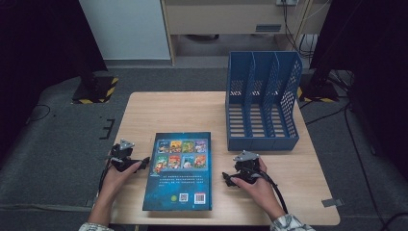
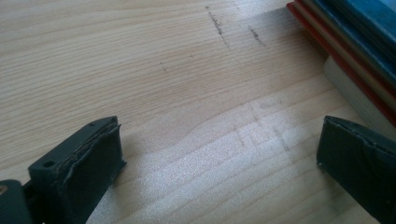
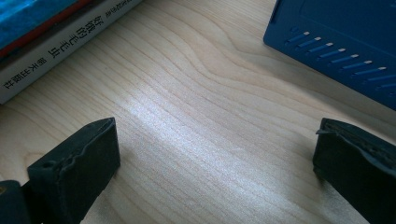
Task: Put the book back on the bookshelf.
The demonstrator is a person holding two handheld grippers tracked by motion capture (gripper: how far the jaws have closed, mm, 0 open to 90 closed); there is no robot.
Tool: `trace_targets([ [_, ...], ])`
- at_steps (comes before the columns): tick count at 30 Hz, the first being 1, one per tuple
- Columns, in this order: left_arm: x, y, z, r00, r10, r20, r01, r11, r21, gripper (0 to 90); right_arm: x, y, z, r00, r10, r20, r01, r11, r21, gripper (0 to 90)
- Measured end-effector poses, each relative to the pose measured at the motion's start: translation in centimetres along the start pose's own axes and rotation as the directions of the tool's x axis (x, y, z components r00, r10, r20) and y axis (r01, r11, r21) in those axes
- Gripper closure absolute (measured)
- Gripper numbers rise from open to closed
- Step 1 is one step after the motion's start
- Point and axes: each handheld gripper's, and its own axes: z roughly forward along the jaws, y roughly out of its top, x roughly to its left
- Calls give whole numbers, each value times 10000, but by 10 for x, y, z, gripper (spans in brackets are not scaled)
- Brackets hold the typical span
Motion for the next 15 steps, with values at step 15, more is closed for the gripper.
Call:
trace_targets([
  [15,5,-1,-7,10000,-69,64,69,10000,-3,36,1,2,-6,9995,-45,-299,53,9996,289,47],
])
